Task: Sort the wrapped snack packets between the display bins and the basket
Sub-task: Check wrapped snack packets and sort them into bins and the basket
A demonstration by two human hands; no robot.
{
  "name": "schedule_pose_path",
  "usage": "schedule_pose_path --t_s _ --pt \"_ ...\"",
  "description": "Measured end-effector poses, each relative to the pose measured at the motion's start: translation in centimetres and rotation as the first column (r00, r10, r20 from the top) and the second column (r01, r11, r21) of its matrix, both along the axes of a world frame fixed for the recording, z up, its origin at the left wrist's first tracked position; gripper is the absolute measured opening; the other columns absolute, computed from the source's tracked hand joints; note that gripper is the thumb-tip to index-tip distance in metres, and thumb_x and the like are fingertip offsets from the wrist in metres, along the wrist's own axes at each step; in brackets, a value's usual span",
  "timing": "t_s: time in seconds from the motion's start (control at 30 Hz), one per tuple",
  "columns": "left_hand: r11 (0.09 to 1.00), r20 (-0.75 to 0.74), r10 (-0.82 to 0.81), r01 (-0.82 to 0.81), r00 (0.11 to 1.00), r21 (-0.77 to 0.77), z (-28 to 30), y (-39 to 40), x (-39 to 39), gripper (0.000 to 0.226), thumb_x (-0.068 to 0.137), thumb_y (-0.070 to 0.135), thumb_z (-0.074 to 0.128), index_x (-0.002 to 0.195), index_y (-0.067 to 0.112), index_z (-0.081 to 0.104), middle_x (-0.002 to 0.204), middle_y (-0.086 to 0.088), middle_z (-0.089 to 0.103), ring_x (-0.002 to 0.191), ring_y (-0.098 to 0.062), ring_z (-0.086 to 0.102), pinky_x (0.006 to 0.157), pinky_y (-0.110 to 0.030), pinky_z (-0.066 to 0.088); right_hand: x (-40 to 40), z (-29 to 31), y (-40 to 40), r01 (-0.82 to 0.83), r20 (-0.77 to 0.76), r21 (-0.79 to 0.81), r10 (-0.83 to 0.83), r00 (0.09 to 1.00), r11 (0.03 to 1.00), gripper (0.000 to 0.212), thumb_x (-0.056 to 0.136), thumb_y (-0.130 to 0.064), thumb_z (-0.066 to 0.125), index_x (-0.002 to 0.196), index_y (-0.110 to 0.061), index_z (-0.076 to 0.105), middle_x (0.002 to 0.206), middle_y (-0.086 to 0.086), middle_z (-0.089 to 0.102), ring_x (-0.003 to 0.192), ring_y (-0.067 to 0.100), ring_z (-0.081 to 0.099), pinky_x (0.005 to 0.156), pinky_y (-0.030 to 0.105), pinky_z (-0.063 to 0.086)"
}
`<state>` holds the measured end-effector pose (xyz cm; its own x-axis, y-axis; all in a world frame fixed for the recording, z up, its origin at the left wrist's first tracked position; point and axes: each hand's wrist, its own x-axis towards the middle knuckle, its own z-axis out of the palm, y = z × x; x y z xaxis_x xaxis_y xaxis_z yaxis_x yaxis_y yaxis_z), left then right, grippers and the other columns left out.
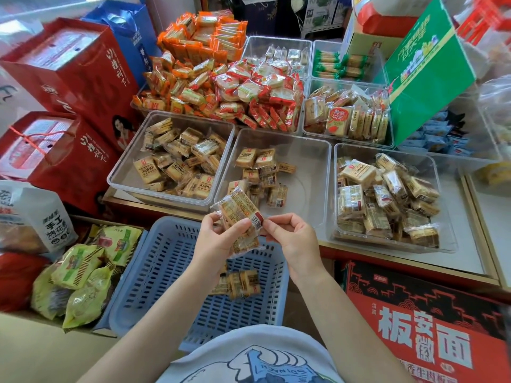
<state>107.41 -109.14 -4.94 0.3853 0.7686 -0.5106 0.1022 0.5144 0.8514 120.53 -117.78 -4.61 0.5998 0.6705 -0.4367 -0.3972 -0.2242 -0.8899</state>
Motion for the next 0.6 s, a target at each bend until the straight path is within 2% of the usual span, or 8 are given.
schedule_pose_path --t_s 0.1,0.23,0.33,0.4,0.5,0.53,0.6 --pt "0.999 0.013 0.037 -0.037 0.999 -0.013 0.3 -0.3 0.1 0.077 0.070 0.033 0.085 0.134 0.012 0.048 0.120 -0.013 0.071 0.103 -0.027 0.073 0.063 -0.026 0.059 0.2 0.0 -0.1 -0.010 -0.042 0.003 0.010 0.999 1.000 0.016 0.088 -0.006 0.076 0.100 -0.003 0.066 0.094 0.017 0.076 0.084 0.026 0.074 0.079 0.031 0.061" --pt "0.992 0.068 0.089 -0.083 0.994 -0.092 0.9 -0.4 0.5 0.081 0.065 0.035 0.083 0.134 0.011 0.048 0.121 -0.014 0.070 0.102 -0.028 0.074 0.060 -0.026 0.058 0.0 0.4 0.2 0.035 -0.084 0.029 -0.032 0.996 0.999 0.015 0.084 -0.011 0.080 0.092 -0.007 0.068 0.093 0.013 0.077 0.096 0.034 0.073 0.094 0.045 0.058" --pt "0.990 0.084 0.121 -0.114 0.989 -0.082 1.2 0.5 0.4 0.080 0.067 0.034 0.082 0.135 0.009 0.048 0.120 -0.015 0.070 0.100 -0.027 0.074 0.057 -0.025 0.057 -0.1 0.7 0.4 0.069 -0.070 0.043 -0.066 0.995 0.997 0.014 0.082 -0.009 0.081 0.086 -0.011 0.068 0.090 0.011 0.075 0.095 0.031 0.072 0.092 0.042 0.058" --pt "0.994 0.090 0.089 -0.082 0.992 -0.078 1.4 1.1 0.3 0.082 0.067 0.035 0.084 0.137 0.010 0.047 0.120 -0.014 0.071 0.098 -0.025 0.075 0.062 -0.029 0.059 0.2 0.6 0.3 0.068 -0.080 0.046 -0.064 0.995 0.997 0.013 0.086 -0.007 0.078 0.091 -0.011 0.067 0.095 0.012 0.074 0.096 0.029 0.070 0.089 0.037 0.057" --pt "0.997 0.100 0.007 0.001 0.995 -0.081 1.4 1.3 0.3 0.092 0.064 0.038 0.093 0.139 0.010 0.048 0.117 -0.013 0.074 0.100 -0.026 0.075 0.086 -0.045 0.061 0.6 0.8 0.2 0.041 -0.081 0.039 -0.038 0.996 0.998 0.023 0.086 -0.013 0.079 0.104 -0.013 0.065 0.106 0.012 0.073 0.106 0.032 0.070 0.094 0.043 0.057" --pt "0.997 0.101 -0.009 0.017 0.995 -0.079 1.4 1.2 0.4 0.094 0.062 0.039 0.094 0.139 0.010 0.048 0.116 -0.013 0.074 0.100 -0.027 0.075 0.088 -0.046 0.060 0.6 1.0 0.2 0.044 -0.063 0.042 -0.041 0.997 0.998 0.023 0.086 -0.012 0.079 0.104 -0.013 0.065 0.105 0.011 0.073 0.106 0.033 0.070 0.095 0.046 0.057" --pt "0.997 0.108 -0.018 0.026 0.994 -0.074 1.4 1.2 0.6 0.090 0.062 0.038 0.088 0.138 0.009 0.048 0.116 -0.013 0.074 0.099 -0.027 0.076 0.081 -0.042 0.061 0.5 1.5 0.1 0.061 -0.023 0.062 -0.059 0.998 0.996 0.019 0.087 -0.009 0.078 0.101 -0.013 0.066 0.103 0.012 0.071 0.106 0.036 0.069 0.095 0.049 0.058"
